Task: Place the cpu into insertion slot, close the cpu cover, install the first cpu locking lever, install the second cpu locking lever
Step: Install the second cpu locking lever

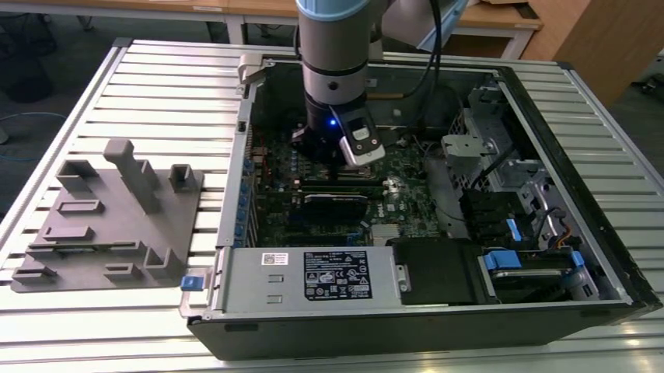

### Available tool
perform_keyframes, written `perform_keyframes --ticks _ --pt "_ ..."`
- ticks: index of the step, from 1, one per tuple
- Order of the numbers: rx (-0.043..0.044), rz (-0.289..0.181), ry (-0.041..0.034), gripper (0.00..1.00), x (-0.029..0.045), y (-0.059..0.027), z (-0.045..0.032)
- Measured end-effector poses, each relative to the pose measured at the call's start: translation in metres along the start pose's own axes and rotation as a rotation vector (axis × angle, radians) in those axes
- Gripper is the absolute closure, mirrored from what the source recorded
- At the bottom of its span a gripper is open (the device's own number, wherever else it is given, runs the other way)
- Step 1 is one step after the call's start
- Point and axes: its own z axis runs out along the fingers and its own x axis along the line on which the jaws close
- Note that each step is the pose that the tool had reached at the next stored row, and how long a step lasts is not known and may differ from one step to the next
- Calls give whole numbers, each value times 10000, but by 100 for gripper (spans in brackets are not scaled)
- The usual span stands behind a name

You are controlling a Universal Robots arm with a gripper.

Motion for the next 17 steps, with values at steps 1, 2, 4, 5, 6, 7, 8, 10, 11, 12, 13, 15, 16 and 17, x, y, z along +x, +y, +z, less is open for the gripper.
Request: perform_keyframes --ticks 1,2,4,5,6,7,8,10,11,12,13,15,16,17 --pt "0 2 -1 89 18 -2 0" --pt "0 3 -1 89 28 -3 1" --pt "-33 6 5 89 32 -5 9" --pt "-84 10 11 89 34 -5 16" --pt "-139 15 17 89 36 -5 23" --pt "-184 20 22 89 39 -6 31" --pt "-212 22 24 89 41 -5 37" --pt "-248 28 28 89 48 -6 45" --pt "-254 30 29 89 51 -6 46" --pt "-253 31 29 89 51 -6 47" --pt "-253 31 30 89 51 -7 47" --pt "-255 33 30 89 53 -7 49" --pt "-260 33 30 89 54 -7 53" --pt "-262 34 30 89 55 -7 55"
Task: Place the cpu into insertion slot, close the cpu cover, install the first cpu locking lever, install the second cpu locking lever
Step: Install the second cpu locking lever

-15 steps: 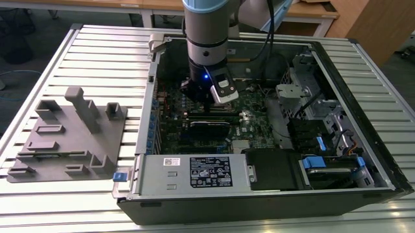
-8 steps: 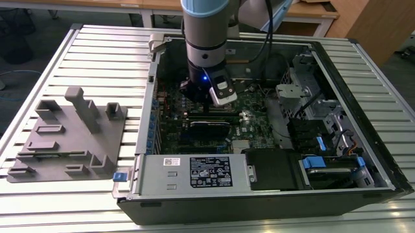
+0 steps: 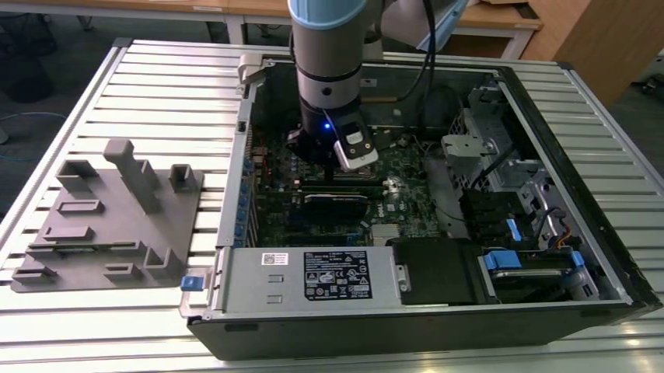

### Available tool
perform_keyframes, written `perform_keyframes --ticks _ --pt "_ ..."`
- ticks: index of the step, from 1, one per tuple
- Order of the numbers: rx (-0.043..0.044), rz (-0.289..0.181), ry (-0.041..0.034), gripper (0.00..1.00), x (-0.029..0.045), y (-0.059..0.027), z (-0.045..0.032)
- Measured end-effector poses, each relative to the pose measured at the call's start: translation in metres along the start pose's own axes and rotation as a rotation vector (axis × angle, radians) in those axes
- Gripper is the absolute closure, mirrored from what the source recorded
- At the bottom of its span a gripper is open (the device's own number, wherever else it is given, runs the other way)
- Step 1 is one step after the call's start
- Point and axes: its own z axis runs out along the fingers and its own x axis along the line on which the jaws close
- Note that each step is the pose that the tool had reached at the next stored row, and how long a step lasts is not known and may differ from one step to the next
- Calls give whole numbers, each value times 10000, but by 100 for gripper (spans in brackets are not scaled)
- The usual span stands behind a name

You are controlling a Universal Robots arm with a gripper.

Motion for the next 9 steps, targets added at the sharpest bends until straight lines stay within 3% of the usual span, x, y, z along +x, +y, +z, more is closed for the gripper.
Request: perform_keyframes --ticks 9 --pt "-28 3 3 89 22 -3 18"
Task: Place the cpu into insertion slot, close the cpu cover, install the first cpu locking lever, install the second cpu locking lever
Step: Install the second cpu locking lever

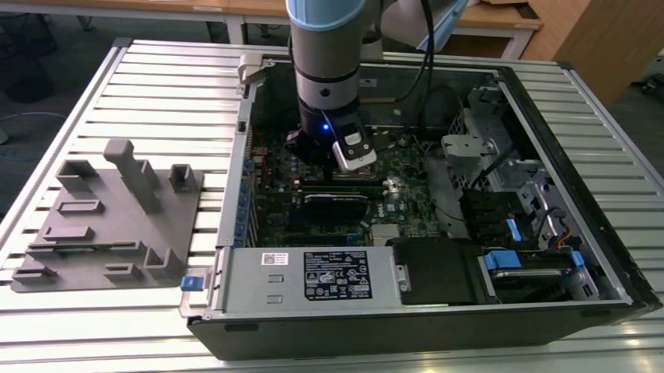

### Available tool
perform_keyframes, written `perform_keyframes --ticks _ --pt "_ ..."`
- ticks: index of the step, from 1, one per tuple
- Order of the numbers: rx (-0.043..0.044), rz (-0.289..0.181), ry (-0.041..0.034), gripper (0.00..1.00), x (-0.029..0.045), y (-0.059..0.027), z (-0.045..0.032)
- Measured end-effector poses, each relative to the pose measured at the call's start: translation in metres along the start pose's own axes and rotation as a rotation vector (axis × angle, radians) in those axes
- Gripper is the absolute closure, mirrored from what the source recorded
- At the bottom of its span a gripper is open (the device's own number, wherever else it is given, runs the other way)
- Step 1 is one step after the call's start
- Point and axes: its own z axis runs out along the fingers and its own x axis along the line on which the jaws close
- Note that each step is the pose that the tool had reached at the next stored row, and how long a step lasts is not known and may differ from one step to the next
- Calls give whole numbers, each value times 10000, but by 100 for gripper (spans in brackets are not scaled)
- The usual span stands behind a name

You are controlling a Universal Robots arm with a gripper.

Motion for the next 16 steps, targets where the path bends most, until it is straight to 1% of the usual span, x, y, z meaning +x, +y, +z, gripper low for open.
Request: perform_keyframes --ticks 4,7,9,11,12,16 --pt "-52 4 7 89 24 -4 18" --pt "-117 9 15 89 37 -4 30" --pt "-198 17 25 89 45 -3 34" --pt "-329 29 40 89 53 -2 37" --pt "-378 33 44 89 56 -3 38" --pt "-426 41 51 89 76 -6 54"
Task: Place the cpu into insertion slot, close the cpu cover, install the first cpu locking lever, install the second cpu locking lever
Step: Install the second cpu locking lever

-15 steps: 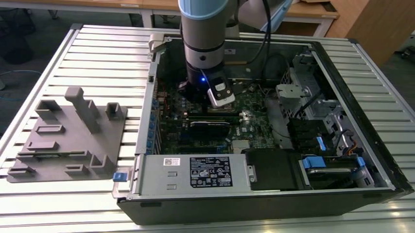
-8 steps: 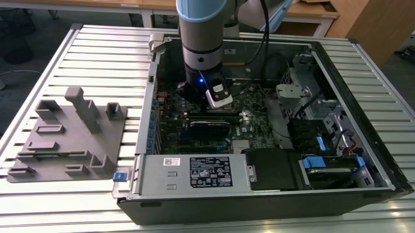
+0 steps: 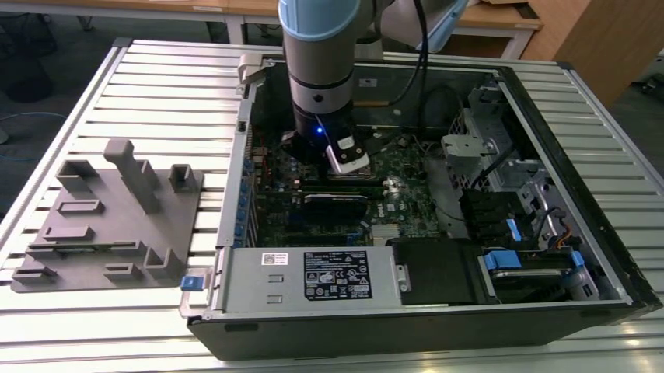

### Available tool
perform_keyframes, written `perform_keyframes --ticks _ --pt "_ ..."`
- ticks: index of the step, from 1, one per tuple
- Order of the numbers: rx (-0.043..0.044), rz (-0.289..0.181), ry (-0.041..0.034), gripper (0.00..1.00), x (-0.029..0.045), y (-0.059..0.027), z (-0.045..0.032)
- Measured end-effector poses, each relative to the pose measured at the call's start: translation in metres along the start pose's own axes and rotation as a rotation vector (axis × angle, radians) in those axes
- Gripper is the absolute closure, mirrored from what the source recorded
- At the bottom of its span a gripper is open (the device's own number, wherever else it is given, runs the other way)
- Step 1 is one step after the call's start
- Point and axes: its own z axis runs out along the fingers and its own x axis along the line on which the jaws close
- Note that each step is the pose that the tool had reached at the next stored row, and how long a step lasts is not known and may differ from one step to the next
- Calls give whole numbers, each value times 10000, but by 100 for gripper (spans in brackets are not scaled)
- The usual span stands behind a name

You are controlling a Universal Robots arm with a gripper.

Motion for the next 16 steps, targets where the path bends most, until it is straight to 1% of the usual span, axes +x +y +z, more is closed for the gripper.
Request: perform_keyframes --ticks 2,4,6,7,9,11,16 --pt "-14 5 6 89 13 -4 10" --pt "-47 12 11 89 26 -8 18" --pt "-100 18 14 89 36 -8 28" --pt "-153 22 1 89 39 -6 41" --pt "-164 24 18 89 46 -10 36" --pt "-187 27 19 89 51 -9 37" --pt "-187 28 21 89 54 -10 26"
